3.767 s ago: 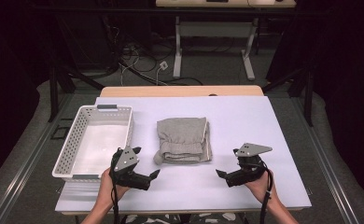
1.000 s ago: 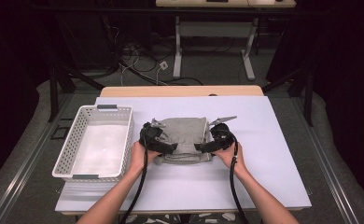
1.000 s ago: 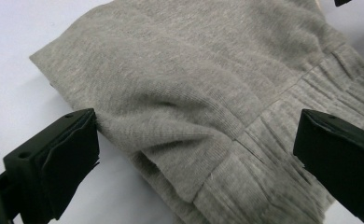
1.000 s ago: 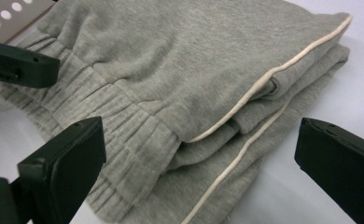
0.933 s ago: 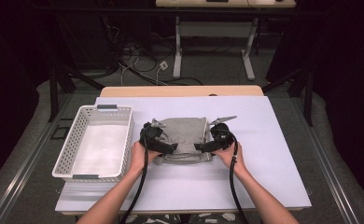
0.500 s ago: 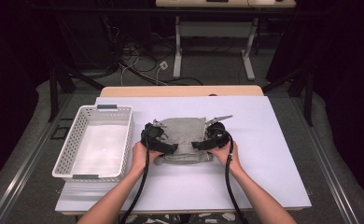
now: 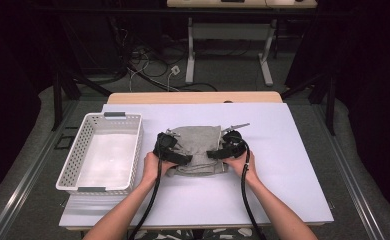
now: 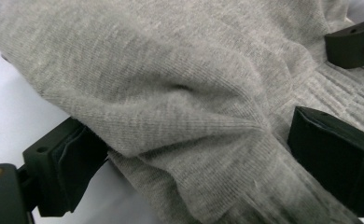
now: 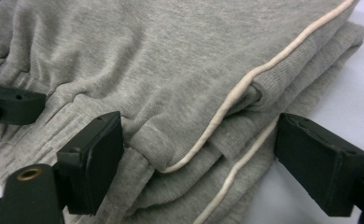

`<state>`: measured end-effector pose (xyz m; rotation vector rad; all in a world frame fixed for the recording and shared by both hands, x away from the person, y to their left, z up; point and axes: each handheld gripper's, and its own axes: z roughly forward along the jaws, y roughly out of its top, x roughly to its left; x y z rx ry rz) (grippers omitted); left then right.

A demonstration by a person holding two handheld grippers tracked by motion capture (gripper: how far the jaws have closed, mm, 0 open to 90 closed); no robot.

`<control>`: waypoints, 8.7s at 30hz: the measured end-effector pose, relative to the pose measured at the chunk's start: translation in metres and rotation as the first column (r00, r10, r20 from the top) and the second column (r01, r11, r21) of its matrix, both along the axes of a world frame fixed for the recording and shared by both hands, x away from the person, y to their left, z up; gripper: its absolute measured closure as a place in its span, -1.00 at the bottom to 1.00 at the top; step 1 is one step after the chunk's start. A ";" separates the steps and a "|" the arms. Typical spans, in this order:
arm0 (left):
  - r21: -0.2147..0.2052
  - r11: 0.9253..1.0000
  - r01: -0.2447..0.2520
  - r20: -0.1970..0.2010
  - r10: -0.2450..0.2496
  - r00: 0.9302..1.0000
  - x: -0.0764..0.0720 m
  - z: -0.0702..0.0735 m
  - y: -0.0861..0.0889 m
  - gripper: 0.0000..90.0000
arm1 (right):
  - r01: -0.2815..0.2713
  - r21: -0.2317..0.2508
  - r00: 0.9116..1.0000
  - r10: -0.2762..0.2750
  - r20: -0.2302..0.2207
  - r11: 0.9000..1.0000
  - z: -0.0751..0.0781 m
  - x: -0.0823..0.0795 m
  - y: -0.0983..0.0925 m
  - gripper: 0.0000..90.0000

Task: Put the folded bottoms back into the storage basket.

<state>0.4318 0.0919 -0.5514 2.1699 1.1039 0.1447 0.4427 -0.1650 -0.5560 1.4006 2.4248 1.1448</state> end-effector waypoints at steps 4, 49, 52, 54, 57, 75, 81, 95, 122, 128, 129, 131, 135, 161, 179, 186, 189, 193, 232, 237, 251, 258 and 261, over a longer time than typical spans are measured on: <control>-0.016 1.000 0.007 -0.027 -0.008 1.000 0.001 -0.002 0.001 -0.83 | -0.005 -0.003 1.000 0.005 0.000 1.000 0.000 0.000 0.000 -0.58; -0.130 0.987 0.093 -0.066 -0.102 0.993 -0.002 -0.002 0.003 0.04 | 0.009 -0.013 0.999 -0.010 -0.034 1.000 0.002 0.000 -0.001 0.07; -0.133 0.986 0.101 -0.064 -0.110 0.992 -0.003 -0.001 0.003 0.11 | 0.002 0.011 0.999 -0.001 -0.042 1.000 0.001 0.000 -0.001 0.24; -0.136 0.985 0.105 -0.061 -0.114 0.992 -0.003 -0.001 0.003 0.13 | 0.000 0.014 0.999 0.000 -0.046 1.000 0.001 0.000 -0.002 0.27; -0.144 0.984 0.108 -0.059 -0.117 0.991 -0.003 -0.002 0.003 0.19 | -0.007 0.031 0.999 0.009 -0.054 0.999 0.001 0.000 -0.001 0.43; -0.151 0.982 0.117 -0.022 -0.121 0.992 -0.006 0.003 0.003 0.30 | -0.036 -0.030 0.999 0.037 0.034 0.999 0.008 -0.009 0.006 0.59; -0.165 0.980 0.115 -0.013 -0.119 0.993 -0.007 0.004 0.004 0.32 | -0.042 -0.037 0.997 0.044 0.063 0.998 0.013 -0.012 0.006 0.61; -0.181 0.976 0.124 0.031 -0.121 0.992 -0.014 0.014 0.004 0.34 | -0.050 -0.039 0.992 0.054 0.117 0.998 0.025 -0.020 0.006 0.62; -0.205 0.970 0.132 0.118 -0.109 0.987 -0.024 0.037 0.011 0.35 | -0.067 -0.033 0.973 0.072 0.218 0.997 0.051 -0.034 0.008 0.62; -0.202 0.969 0.143 0.137 -0.117 0.984 -0.026 0.041 0.012 0.35 | -0.070 -0.032 0.968 0.076 0.240 0.997 0.055 -0.037 0.008 0.62; -0.203 0.969 0.142 0.138 -0.115 0.984 -0.027 0.042 0.012 0.35 | -0.074 -0.033 0.966 0.080 0.246 0.997 0.056 -0.037 0.008 0.62; -0.207 0.968 0.143 0.145 -0.114 0.983 -0.028 0.044 0.012 0.35 | -0.074 -0.031 0.966 0.079 0.245 0.997 0.058 -0.038 0.008 0.62; -0.210 0.967 0.148 0.161 -0.115 0.980 -0.030 0.048 0.014 0.35 | -0.075 -0.030 0.962 0.081 0.262 0.997 0.062 -0.040 0.008 0.62; -0.218 0.964 0.154 0.228 -0.104 0.968 -0.044 0.071 0.020 0.37 | -0.084 -0.015 0.943 0.084 0.321 0.996 0.079 -0.051 0.013 0.62; -0.229 0.962 0.149 0.264 -0.086 0.961 -0.053 0.083 0.032 0.38 | -0.104 0.009 0.934 0.095 0.344 0.995 0.088 -0.056 0.023 0.62; -0.236 0.960 0.150 0.272 -0.083 0.959 -0.055 0.087 0.036 0.39 | -0.115 0.014 0.931 0.103 0.351 0.993 0.089 -0.057 0.026 0.62; -0.237 0.959 0.153 0.272 -0.085 0.958 -0.055 0.088 0.036 0.39 | -0.117 0.018 0.930 0.103 0.352 0.993 0.090 -0.057 0.025 0.62; -0.233 0.960 0.155 0.275 -0.088 0.957 -0.056 0.089 0.038 0.39 | -0.121 0.020 0.929 0.106 0.354 0.992 0.091 -0.057 0.026 0.62; -0.223 0.967 0.122 0.281 -0.056 0.958 -0.068 0.093 0.053 0.40 | -0.186 0.006 0.923 0.173 0.344 0.982 0.086 -0.056 0.048 0.62; -0.224 0.968 0.115 0.287 -0.048 0.957 -0.071 0.093 0.057 0.40 | -0.192 0.019 0.925 0.174 0.339 0.981 0.087 -0.055 0.050 0.62; -0.233 0.966 0.108 0.287 -0.037 0.957 -0.073 0.097 0.070 0.40 | -0.212 0.016 0.918 0.194 0.347 0.977 0.091 -0.055 0.062 0.62; -0.225 0.968 0.106 0.299 -0.035 0.954 -0.073 0.103 0.077 0.40 | -0.221 0.023 0.914 0.198 0.355 0.975 0.095 -0.053 0.070 0.62; -0.230 0.968 0.101 0.297 -0.029 0.954 -0.073 0.104 0.081 0.40 | -0.223 0.030 0.913 0.199 0.355 0.974 0.096 -0.052 0.072 0.62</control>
